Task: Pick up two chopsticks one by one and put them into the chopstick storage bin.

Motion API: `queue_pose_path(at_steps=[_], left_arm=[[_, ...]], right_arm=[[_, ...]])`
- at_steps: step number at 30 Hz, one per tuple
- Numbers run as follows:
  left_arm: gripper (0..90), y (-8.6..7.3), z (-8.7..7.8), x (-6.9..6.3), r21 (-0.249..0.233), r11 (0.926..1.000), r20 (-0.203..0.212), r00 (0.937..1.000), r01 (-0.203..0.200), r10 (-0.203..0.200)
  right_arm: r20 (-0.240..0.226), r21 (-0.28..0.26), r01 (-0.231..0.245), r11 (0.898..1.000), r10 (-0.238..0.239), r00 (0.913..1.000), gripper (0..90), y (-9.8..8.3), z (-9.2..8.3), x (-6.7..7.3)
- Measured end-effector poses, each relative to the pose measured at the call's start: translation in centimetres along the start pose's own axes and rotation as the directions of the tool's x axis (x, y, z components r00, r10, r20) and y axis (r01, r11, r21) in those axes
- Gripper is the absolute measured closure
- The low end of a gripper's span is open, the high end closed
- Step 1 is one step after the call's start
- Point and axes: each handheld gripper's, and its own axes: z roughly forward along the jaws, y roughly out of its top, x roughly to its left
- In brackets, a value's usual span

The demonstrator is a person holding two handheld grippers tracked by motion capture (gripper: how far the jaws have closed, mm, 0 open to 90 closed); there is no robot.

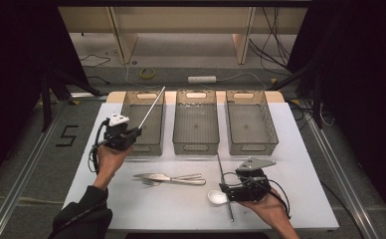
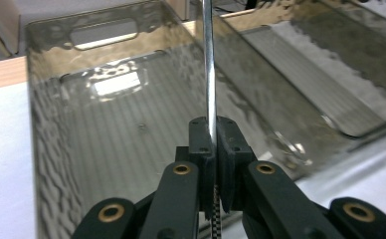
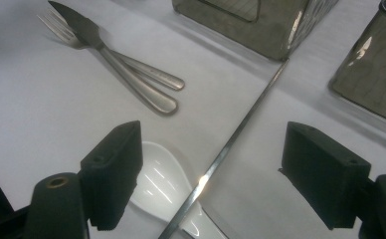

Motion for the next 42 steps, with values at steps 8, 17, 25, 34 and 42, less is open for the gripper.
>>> queue_pose_path(at_steps=[8, 17, 25, 34, 42], left_arm=[[85.8, 0.2, 0.8, 1.7, 0.016, 0.9993, -0.049, 0.9983, 0.033, -0.032], [85.7, 0.0, 2.1, 3.0, 0.047, 0.9970, -0.083, 0.9948, 0.062, -0.058], [85.2, -0.3, 2.6, 3.8, 0.067, 0.9926, -0.109, 0.9896, 0.101, -0.093], [55.8, 0.2, 1.8, 3.7, 0.064, 0.9852, -0.104, 0.9830, 0.159, -0.152], [32.4, 0.5, -0.3, 1.7, 0.049, 0.9892, -0.009, 0.9904, 0.138, -0.138]], right_arm=[[0.001, -0.005, 0.002, 1.000, -0.002, 1.0000, 25.2, 0.0, 0.0, 0.1], [0.004, -0.010, 0.005, 1.000, -0.005, 1.0000, 25.4, 0.0, -0.1, 0.1], [-0.002, 0.000, 0.014, 1.000, -0.014, 0.9999, 25.5, 0.0, 0.0, 0.3], [-0.003, 0.015, 0.018, 1.000, -0.018, 0.9998, 25.5, 0.0, 0.1, 0.2], [0.028, 0.044, 0.011, 0.999, -0.012, 0.9995, 25.3, 0.3, -0.1, -0.1]])
